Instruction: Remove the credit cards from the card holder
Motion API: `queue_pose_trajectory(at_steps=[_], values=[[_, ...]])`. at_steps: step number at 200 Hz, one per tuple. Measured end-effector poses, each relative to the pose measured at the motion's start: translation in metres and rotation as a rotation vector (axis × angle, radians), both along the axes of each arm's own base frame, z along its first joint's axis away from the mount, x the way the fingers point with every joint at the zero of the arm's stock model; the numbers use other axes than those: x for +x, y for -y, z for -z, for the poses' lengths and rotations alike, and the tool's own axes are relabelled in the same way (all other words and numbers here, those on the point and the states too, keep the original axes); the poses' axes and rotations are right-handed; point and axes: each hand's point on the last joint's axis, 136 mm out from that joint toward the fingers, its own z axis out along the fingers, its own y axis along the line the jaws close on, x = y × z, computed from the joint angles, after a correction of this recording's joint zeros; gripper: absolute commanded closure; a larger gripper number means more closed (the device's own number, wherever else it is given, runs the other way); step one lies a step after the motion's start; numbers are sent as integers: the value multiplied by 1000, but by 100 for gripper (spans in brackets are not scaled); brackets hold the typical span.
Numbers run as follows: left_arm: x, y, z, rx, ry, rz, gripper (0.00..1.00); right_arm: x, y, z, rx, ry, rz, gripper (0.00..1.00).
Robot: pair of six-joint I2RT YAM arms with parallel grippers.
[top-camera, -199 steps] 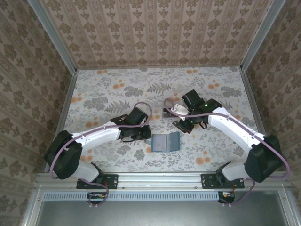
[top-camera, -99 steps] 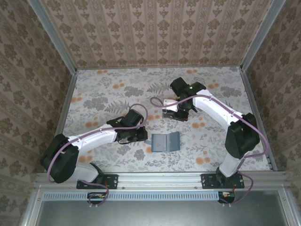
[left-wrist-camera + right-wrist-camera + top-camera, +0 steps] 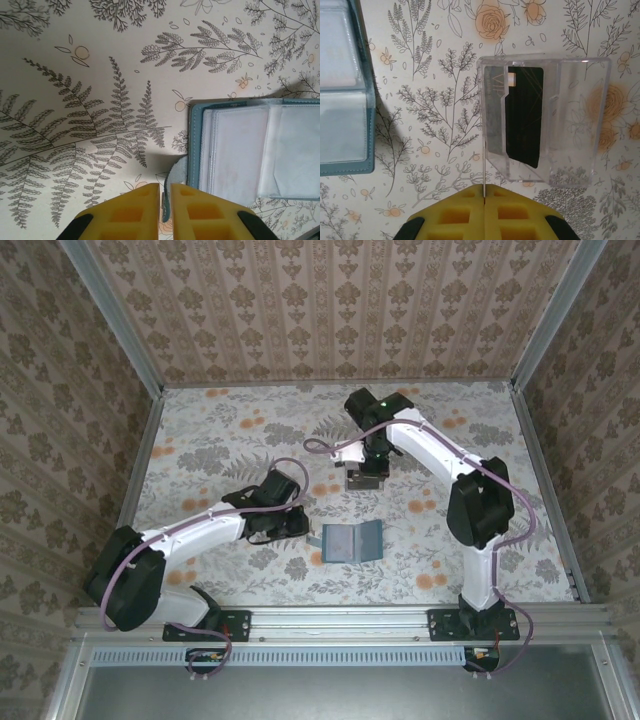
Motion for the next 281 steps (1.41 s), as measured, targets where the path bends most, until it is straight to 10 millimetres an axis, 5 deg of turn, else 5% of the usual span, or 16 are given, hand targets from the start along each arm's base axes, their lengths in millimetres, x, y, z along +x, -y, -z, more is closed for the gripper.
queue_pose_trajectory(at_steps=[123,189,281], values=[[5,-12,3,18,-21,-39,86,36,-11,23,-53,-52,-50,100],[3,-15,5,26,-34,-44,86,29,-5,39,-84,-126,-48,100],[3,-17,8,34,-44,-50,86,33,-4,53,-82,-145,-28,85]])
